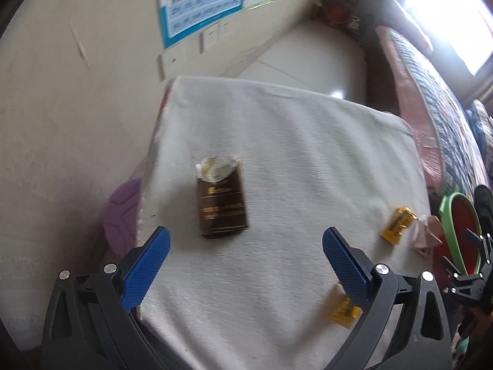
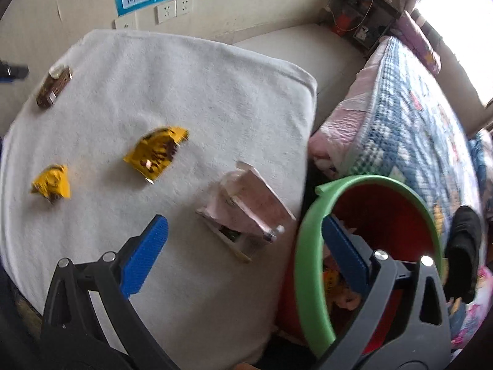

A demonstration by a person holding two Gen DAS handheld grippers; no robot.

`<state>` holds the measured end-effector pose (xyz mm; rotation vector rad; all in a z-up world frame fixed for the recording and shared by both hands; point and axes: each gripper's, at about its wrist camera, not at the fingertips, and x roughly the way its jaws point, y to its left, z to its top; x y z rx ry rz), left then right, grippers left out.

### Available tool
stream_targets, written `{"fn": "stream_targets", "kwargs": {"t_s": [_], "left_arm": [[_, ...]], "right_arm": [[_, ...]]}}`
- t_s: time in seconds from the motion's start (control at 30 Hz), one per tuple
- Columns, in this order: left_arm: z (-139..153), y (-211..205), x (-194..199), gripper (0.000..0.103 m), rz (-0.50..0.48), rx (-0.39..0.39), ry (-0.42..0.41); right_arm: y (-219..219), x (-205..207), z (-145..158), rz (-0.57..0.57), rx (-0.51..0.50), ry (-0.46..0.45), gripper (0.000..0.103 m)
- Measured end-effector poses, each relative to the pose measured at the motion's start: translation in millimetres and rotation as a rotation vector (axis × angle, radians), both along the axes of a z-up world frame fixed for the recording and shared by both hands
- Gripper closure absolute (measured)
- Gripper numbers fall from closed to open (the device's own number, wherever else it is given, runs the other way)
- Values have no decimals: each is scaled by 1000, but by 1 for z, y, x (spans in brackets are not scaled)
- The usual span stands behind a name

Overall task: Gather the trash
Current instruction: 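Move both tools back over the remaining trash on the table, then grasp the brown cigarette box with the left tool while the right tool grasps the yellow packet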

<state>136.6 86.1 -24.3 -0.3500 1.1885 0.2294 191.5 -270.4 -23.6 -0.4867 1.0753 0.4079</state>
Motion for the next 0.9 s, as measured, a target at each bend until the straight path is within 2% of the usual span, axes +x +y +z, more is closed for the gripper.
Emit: {"fn": "stream_targets", "kwargs": {"t_s": [0.27, 0.43, 0.7, 0.8, 0.9], "left_arm": [[-27, 12, 12, 8, 15, -4, 52], [-38, 15, 23, 8, 11, 14, 80], [-51, 15, 35, 9, -4, 45, 113], [-56, 16, 38, 13, -12, 51, 122], [-59, 16, 39, 20, -13, 45, 128]], "right_arm": [[41, 6, 0, -10, 113, 45, 5], [68, 10, -12, -16, 103, 69, 5], [75, 29, -35, -150, 170, 143, 5], [80, 33, -42, -165, 177, 168, 10], [86, 34, -46, -165, 176, 181, 21]]}}
